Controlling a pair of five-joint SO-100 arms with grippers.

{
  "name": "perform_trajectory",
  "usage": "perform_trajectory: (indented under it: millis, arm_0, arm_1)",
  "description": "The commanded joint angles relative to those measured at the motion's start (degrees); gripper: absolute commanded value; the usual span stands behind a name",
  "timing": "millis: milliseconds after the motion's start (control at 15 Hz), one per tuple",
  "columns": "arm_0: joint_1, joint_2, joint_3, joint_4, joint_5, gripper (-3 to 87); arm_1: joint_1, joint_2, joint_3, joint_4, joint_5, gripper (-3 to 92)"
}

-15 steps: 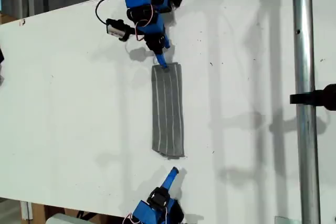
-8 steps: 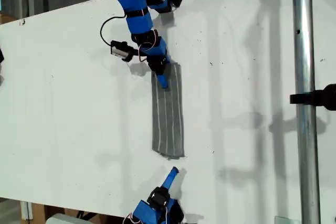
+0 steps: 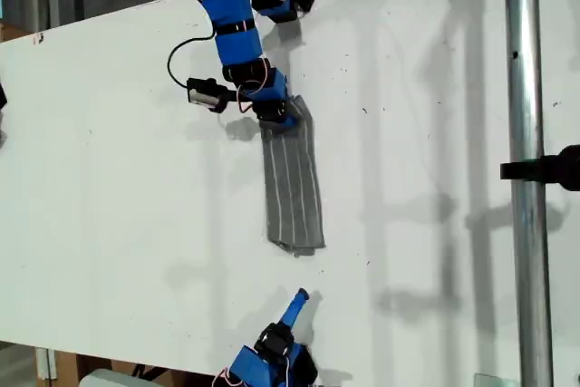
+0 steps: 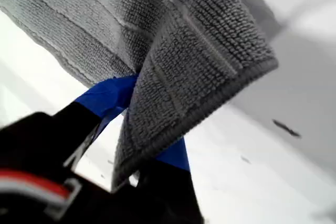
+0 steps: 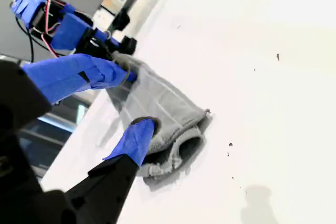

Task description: Grasp corners of a towel and fold twice.

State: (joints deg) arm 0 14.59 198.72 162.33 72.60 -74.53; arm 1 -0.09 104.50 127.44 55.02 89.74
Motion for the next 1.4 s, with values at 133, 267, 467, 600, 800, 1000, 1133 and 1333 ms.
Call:
perform_trajectory:
  millis: [133,267,467,600,800,1000,1133,1333]
  arm_0:
    - [-0.26,0.35,-1.05,0.26,1.05,16.4]
    - [0.26,0.35,-1.05,0.26,0.79,16.4]
    - [0.70,0.35,-1.14,0.35,0.35,16.2]
    - [0.97,0.35,-1.05,0.44,0.18,16.2]
    - [0.97,0.35,-0.88,0.18,0.26,16.2]
    - [1.23,0.35,-0.79,0.18,0.09,16.2]
    - [1.23,0.35,-0.70,-0.35,0.26,16.2]
    - [1.23,0.35,-0.70,-0.62,0.26,16.2]
  arm_1:
    - [-3.34,-0.79,-21.88,46.05,-1.05,-0.2]
    - [-4.04,-12.92,-36.56,52.29,-3.43,-0.2]
    - [-3.78,-15.82,-37.79,19.07,-14.06,-0.2]
    - [-3.78,-17.40,-37.88,9.84,-15.38,-0.2]
    - [-2.64,-19.95,-37.71,2.46,-16.35,-0.2]
    - [-1.76,-15.12,-30.06,-12.66,-17.67,24.6]
    - [-0.62,-7.03,-20.83,-28.13,-20.74,37.3]
    - [1.76,11.25,-5.63,-39.64,-22.50,19.1]
